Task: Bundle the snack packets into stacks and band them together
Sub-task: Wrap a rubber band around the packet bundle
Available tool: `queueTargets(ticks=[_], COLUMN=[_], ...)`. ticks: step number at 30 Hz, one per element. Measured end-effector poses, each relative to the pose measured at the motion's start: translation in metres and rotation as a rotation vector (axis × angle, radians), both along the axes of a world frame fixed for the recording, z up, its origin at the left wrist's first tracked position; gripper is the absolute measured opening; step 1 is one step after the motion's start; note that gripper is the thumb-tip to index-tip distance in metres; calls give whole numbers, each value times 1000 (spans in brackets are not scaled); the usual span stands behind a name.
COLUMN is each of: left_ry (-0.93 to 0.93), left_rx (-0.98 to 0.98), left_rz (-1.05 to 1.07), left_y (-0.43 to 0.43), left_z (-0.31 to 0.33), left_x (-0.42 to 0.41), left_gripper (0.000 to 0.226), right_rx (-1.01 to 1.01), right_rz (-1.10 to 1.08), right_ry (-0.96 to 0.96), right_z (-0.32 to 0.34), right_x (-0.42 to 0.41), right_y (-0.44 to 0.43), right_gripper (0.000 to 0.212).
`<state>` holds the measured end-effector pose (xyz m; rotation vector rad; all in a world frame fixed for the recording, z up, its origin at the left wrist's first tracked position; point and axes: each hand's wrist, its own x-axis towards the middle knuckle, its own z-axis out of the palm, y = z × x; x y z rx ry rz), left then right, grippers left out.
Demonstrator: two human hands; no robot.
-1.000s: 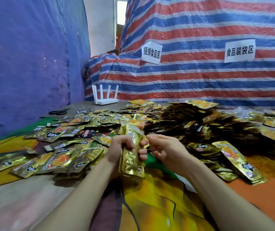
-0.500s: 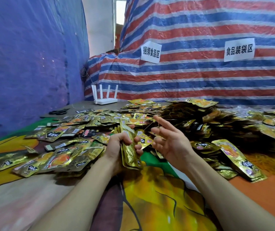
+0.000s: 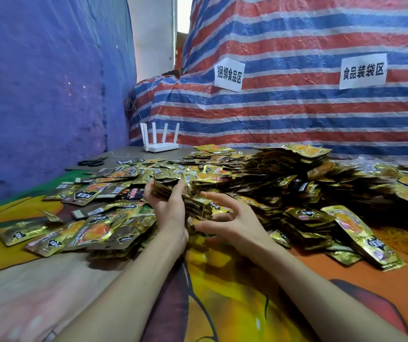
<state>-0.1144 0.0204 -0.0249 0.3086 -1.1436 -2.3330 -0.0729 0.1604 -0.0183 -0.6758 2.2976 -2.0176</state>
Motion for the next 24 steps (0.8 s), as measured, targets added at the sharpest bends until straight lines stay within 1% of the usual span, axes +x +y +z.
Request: queueTargets(ticks=[3, 5, 7, 9, 11, 13, 17, 19, 21, 23, 24], left_ry=[-9, -42, -90, -133, -137, -132, -209, -211, -197, -197, -207], left_rx=[26, 31, 30, 35, 71, 114, 45, 23, 19, 6, -8], left_rz=[-24, -71, -177, -306, -429, -510, -529, -524, -495, -477, -472], left_y=[3, 6, 9, 12, 14, 14, 11, 12, 12, 12, 11], left_z=[2, 2, 1, 0, 0, -1, -2, -1, 0, 0, -2], left_x=[1, 3, 5, 8, 8, 8, 5, 5, 3, 2, 1], left_gripper=[59, 57, 59, 61, 62, 65, 74, 73, 73, 74, 75], right_rx=[87, 84, 67, 100, 111, 129, 113, 118, 167, 220, 203], right_rz=[-82, -100, -109, -141, -153, -165, -183, -175, -136, -91, -87], right_ry=[92, 147, 199, 230, 247, 270, 311, 314, 297, 277, 269], right_z=[-2, -2, -3, -4, -7, -8, -9, -9, -7, -4, -4], right_x=[2, 1, -1, -2, -5, -5, -7, -7, -7, -6, -6], right_y=[-6, -7, -6, -5, -4, -4, -3, -2, 1, 1, 0], right_gripper=[66, 67, 68, 72, 76, 77, 76, 75, 74, 66, 59])
